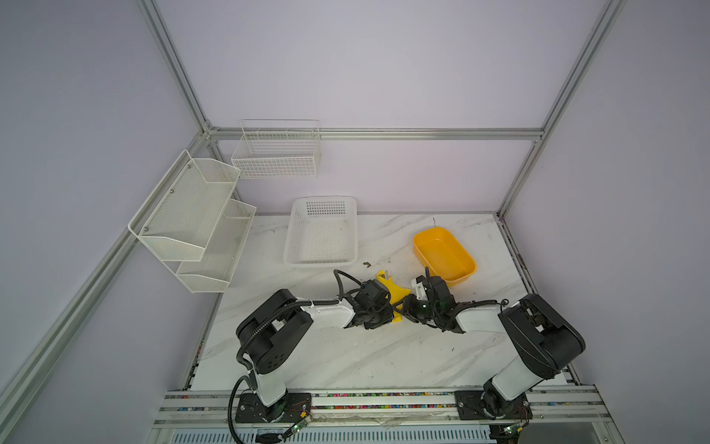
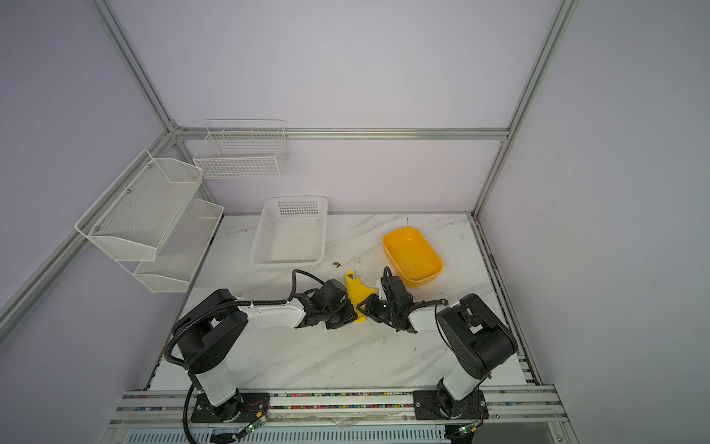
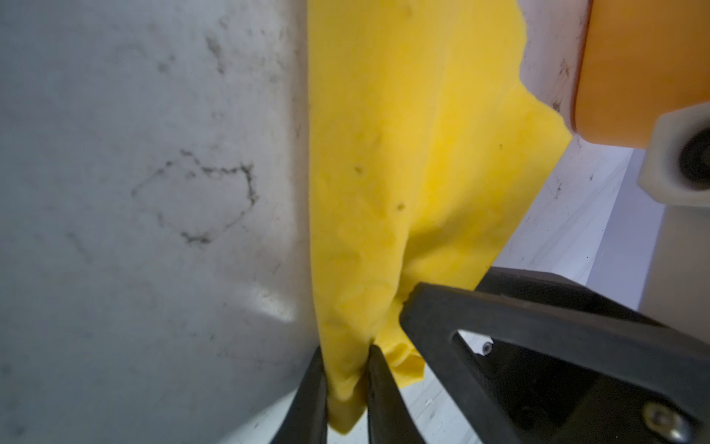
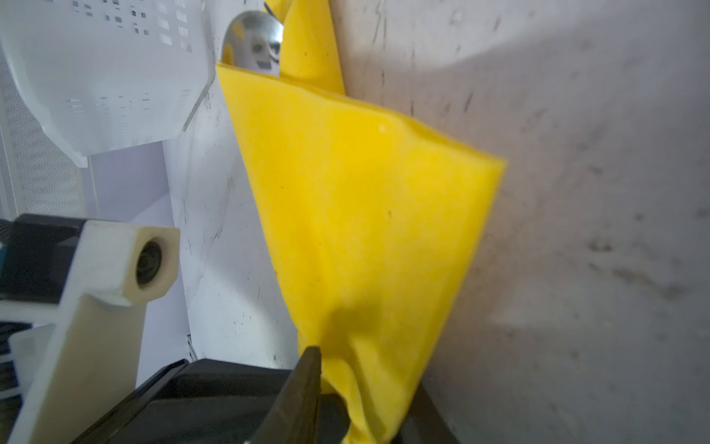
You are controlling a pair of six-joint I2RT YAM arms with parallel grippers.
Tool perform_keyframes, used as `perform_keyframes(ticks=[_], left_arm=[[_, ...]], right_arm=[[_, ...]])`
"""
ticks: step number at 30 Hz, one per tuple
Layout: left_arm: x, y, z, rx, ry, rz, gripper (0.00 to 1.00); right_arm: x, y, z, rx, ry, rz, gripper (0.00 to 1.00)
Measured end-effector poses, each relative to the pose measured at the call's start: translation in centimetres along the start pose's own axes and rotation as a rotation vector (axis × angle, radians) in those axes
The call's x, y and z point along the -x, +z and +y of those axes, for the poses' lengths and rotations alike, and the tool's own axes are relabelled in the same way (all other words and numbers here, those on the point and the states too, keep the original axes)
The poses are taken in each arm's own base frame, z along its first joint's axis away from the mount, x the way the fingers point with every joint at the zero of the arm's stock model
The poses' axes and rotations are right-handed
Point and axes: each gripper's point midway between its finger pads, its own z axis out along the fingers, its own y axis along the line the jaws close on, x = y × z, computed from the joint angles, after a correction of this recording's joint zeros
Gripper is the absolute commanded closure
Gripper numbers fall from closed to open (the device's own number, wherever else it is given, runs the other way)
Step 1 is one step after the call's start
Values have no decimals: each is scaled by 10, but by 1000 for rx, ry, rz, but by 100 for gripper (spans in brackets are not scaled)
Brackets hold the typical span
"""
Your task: Place the utensils on the paper napkin and roll it up
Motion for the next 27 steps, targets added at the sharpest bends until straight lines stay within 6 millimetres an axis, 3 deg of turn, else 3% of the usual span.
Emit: perform_keyframes(ticks=[4,8,13,15,18,22,27], left_arm=[[0,0,0,0,0,0,81],[0,0,-1,-2,4,0,77],[0,-2,-6,-15,33,-1,67],[-2,-7,-5,-5,44,-2,59],[0,-17,-2,21,58,-16,54],[16,-33,3,35,45,-54,52],[55,-43,24,58,-30,-115,48]], right_arm=[[5,-1,-3,-2,8,-8,68],[7,2,-6,-6,2,-5,83],[6,3,-8,-9,-11,-2,92],[6,3,-7,-5,-14,1,94],[4,3,-6,6,-15,6,94],[2,2,-6,22,-11,6,95],[-4,1,-7,53,4,15,95]])
